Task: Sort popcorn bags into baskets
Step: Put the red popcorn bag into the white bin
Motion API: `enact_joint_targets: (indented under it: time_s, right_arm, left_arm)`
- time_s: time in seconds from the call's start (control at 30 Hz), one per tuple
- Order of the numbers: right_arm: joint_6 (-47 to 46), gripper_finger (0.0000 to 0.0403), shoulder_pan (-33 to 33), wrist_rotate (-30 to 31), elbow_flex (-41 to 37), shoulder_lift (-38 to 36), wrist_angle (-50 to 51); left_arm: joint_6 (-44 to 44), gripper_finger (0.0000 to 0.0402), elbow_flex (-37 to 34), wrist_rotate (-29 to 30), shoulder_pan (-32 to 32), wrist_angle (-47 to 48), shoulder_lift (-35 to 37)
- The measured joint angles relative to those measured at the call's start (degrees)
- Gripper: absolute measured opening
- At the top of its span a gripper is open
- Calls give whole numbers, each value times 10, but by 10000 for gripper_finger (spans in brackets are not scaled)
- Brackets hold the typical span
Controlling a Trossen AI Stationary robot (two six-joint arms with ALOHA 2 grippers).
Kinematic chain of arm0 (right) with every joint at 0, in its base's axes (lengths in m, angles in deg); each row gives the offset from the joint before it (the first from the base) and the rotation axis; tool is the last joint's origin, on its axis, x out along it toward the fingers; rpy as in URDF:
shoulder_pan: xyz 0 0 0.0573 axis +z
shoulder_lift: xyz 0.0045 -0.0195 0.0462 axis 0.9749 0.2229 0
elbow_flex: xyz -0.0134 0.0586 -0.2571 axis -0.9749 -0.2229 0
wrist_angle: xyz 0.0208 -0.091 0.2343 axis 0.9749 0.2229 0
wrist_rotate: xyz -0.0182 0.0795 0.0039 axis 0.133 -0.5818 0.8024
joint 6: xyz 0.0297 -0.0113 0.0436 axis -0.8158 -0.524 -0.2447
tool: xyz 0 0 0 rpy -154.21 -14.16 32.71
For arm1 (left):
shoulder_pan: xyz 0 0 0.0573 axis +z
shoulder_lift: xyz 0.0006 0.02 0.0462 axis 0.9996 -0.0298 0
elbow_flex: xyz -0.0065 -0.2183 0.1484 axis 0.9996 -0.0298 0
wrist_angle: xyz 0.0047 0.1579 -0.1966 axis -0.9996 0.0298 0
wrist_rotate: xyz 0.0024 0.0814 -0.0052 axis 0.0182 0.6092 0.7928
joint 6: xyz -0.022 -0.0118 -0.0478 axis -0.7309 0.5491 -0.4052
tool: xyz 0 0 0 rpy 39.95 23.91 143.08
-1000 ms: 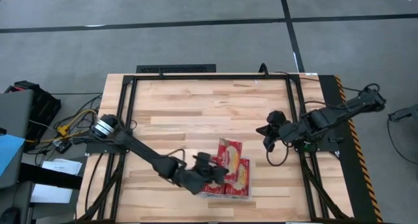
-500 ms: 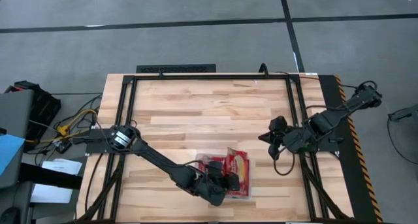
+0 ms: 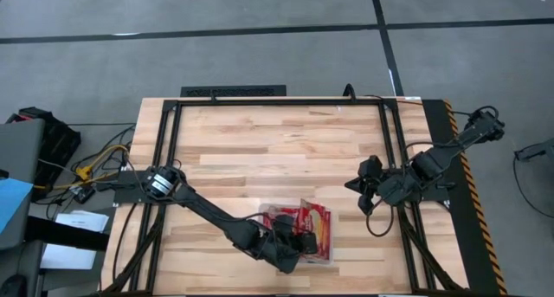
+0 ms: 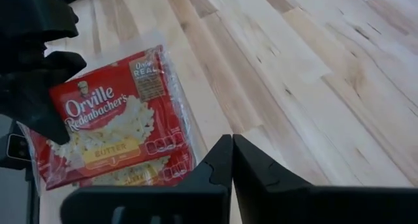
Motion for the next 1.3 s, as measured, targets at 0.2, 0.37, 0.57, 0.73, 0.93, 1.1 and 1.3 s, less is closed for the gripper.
enact_joint_targets:
  time_s: [0.2, 0.37, 0.57, 0.73, 0.93, 1.1, 1.3]
  right_arm:
    - [0, 20, 0, 0, 0, 0, 1]
    - [0, 24, 0, 0, 0, 0, 1]
    - [0, 40, 0, -1, 0, 0, 0]
    - [0, 37, 1, -4, 0, 0, -12]
    - [0, 24, 24, -5, 0, 1, -23]
    - [0, 20, 52, -4, 0, 1, -35]
    - [-27, 31, 88, -3, 0, 7, -47]
  left_arm:
    - [6, 45, 0, -2, 3, 0, 0]
    - [17, 109, 0, -3, 3, 0, 1]
    - [29, 201, 0, -43, 9, -4, 1]
    - [60, 257, 0, -78, 16, -69, 5]
    - [71, 278, 0, -117, 27, -90, 7]
    - [77, 279, 0, -126, 36, -28, 20]
    - [77, 279, 0, -126, 40, -66, 27]
